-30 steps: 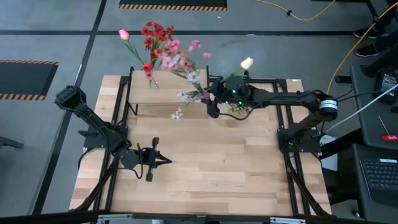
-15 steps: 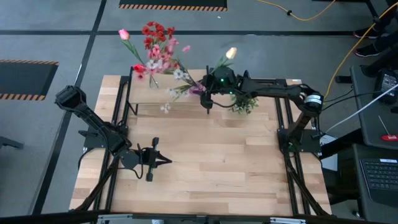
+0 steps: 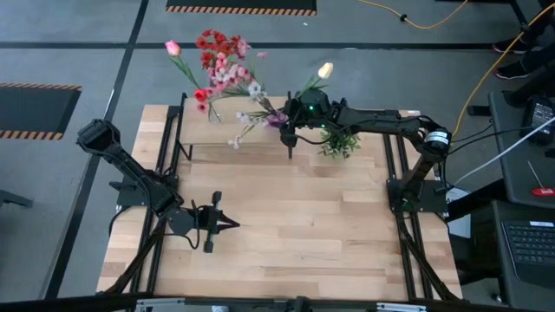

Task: Pick and place flowers into a vace then onto a shelf
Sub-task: Put the violet vase on the shelf

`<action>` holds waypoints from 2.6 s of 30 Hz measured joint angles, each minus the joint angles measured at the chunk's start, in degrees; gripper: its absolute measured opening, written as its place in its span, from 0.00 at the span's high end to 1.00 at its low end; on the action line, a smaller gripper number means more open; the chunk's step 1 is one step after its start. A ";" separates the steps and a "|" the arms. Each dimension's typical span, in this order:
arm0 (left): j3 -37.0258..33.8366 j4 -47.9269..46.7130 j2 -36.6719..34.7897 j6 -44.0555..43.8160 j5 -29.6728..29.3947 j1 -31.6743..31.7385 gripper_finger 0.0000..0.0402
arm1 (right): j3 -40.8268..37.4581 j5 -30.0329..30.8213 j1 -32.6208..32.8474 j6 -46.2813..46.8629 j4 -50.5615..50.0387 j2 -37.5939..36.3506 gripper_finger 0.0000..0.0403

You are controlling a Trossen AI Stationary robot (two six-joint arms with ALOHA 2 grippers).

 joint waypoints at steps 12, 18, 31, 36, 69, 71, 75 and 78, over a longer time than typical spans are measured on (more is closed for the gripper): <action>0.00 0.00 0.00 0.00 0.00 0.00 1.00 | 0.00 1.02 0.00 0.59 -1.76 0.20 0.48; 0.00 0.00 0.00 -0.52 0.00 0.00 1.00 | 0.00 1.01 0.00 0.92 -1.29 1.05 0.48; 0.00 0.00 0.00 -1.38 -0.02 0.00 0.99 | 0.00 0.99 0.00 -0.10 -1.54 1.05 0.41; 0.00 0.00 0.00 -1.38 0.00 0.02 0.99 | 0.00 0.98 0.00 -0.19 -1.58 1.05 0.39; 0.00 0.00 0.00 -1.36 0.00 0.00 0.99 | -0.02 1.02 0.11 -1.76 -1.84 0.94 0.19; 0.00 0.00 0.00 -1.36 0.00 0.00 0.99 | -0.02 1.02 0.11 -1.90 -2.29 0.74 0.19; 0.00 -0.01 0.00 -1.36 0.01 0.01 1.00 | -0.04 1.03 0.11 -3.17 -3.08 0.63 0.19; 0.00 -0.01 0.00 -1.38 0.01 0.02 0.99 | -0.04 1.04 0.11 -4.54 -4.26 0.57 0.19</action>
